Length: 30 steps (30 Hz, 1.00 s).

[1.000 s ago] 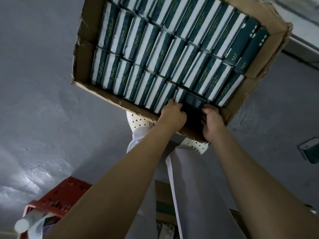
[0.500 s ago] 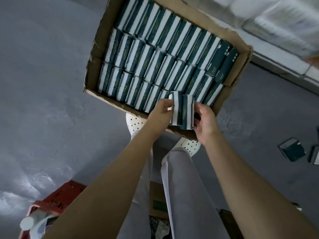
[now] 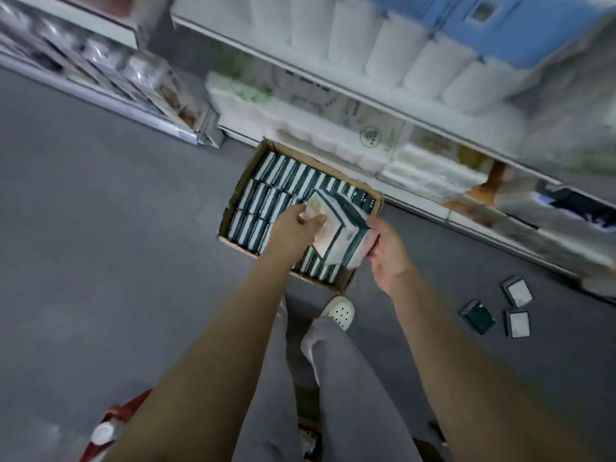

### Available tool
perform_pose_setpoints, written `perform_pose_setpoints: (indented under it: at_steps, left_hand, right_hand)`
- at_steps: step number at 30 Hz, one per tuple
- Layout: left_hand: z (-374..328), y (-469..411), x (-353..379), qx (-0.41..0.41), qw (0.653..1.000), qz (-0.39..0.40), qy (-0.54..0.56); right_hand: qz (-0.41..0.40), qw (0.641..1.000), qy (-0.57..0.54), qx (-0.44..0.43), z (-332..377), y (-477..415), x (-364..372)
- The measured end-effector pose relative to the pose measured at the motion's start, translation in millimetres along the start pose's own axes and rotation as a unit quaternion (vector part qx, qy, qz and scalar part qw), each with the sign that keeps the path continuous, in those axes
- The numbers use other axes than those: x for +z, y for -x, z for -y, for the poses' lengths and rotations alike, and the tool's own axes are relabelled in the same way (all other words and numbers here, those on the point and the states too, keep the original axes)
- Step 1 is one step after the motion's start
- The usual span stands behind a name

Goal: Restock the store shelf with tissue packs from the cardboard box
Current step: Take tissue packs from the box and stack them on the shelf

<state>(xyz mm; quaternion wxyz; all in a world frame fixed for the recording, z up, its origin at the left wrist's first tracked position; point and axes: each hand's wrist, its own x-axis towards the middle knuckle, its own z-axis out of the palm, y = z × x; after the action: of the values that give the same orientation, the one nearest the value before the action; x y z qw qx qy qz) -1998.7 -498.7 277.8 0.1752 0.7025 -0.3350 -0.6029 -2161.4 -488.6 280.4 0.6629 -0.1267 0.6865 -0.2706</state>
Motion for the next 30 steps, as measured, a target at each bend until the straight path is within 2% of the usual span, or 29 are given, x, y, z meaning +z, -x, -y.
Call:
perform_pose_setpoints:
  at_steps: [5, 8, 11, 17, 22, 25, 27, 30]
  left_hand:
    - [-82.4, 74.6, -36.4, 0.039, 0.999, -0.033, -0.012]
    - [-129.8, 110.8, -53.2, 0.063, 0.995, -0.041, 0.07]
    - [-175.6, 140.2, -68.1, 0.104, 0.987, -0.059, 0.111]
    - [-247.5, 182.7, -99.8, 0.168, 0.98, -0.024, 0.102]
    - [-286.3, 205.6, -132.1, 0.244, 0.953, 0.069, 0.168]
    - [-305.8, 215.4, -153.0, 0.312, 0.92, 0.105, 0.213]
    - [-317.6, 221.5, -164.4, 0.369, 0.902, 0.103, 0.199]
    - [-329.8, 225.4, -178.5, 0.408, 0.892, 0.087, 0.174]
  right_hand:
    - [0.088, 0.994, -0.045, -0.055, 73.1, 93.3, 3.6]
    - [0.134, 0.983, -0.046, -0.113, 125.7, 145.2, 10.2]
    - [0.159, 0.969, 0.009, -0.19, 168.5, 185.5, 20.0]
    - [0.146, 0.944, 0.003, -0.295, 229.2, 242.6, 39.7]
    - [0.114, 0.925, -0.028, -0.363, 264.0, 272.9, 41.6]
    - [0.089, 0.92, -0.093, -0.37, 281.7, 286.3, 40.6]
    - [0.078, 0.914, -0.162, -0.363, 292.5, 293.3, 42.3]
    - [0.079, 0.893, -0.26, -0.359, 308.5, 303.4, 50.1]
